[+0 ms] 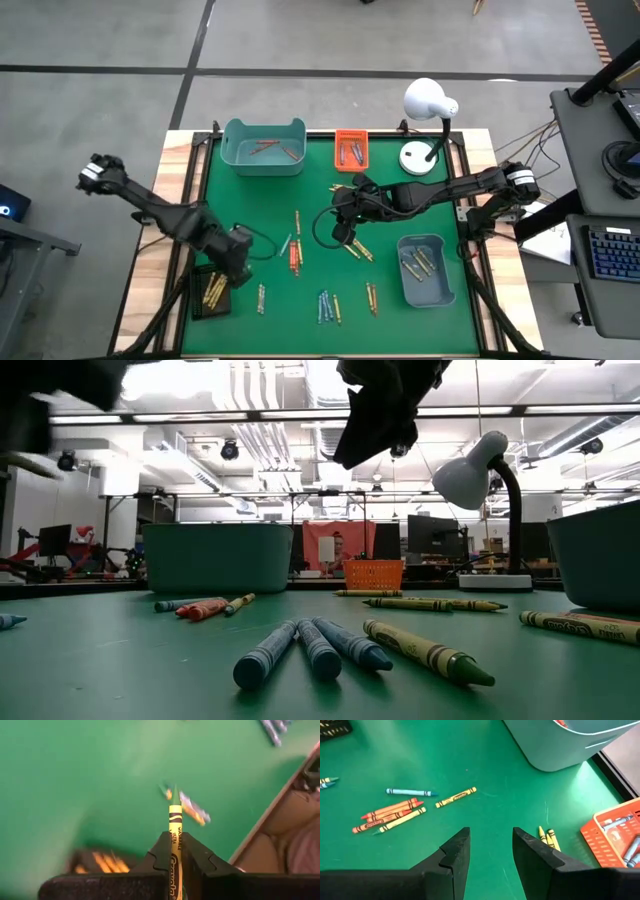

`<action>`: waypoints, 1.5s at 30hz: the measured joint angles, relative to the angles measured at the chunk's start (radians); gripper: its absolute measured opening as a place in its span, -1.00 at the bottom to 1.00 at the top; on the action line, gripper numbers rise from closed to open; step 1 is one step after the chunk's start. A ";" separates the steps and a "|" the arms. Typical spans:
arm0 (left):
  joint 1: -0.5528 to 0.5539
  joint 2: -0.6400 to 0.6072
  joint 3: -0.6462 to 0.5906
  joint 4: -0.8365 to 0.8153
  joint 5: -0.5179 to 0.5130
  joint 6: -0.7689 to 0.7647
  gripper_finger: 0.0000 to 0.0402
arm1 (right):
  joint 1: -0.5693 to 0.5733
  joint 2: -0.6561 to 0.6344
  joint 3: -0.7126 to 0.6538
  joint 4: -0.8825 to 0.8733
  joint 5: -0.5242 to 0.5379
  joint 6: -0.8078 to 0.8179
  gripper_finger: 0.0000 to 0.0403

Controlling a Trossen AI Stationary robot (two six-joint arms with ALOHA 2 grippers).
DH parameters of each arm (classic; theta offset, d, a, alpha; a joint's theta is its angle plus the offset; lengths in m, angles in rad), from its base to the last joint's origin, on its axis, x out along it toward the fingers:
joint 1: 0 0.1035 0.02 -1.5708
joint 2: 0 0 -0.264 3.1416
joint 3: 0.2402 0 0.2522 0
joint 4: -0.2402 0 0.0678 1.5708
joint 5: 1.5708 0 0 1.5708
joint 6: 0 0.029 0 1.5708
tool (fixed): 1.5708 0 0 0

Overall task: Sort crayons
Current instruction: Put the green crayon into the blue bin

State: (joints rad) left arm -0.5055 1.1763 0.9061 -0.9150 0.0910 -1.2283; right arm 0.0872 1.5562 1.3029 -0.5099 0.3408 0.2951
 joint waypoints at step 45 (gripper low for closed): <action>0.119 -0.067 -0.180 1.392 -0.504 1.504 -1.00 | 0.011 0.008 -0.481 1.636 -0.387 -0.386 -0.33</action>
State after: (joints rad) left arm -0.3866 1.1092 0.7257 0.4771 -0.4126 0.2759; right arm 0.0986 1.5639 0.8215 1.1259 -0.0465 -0.0912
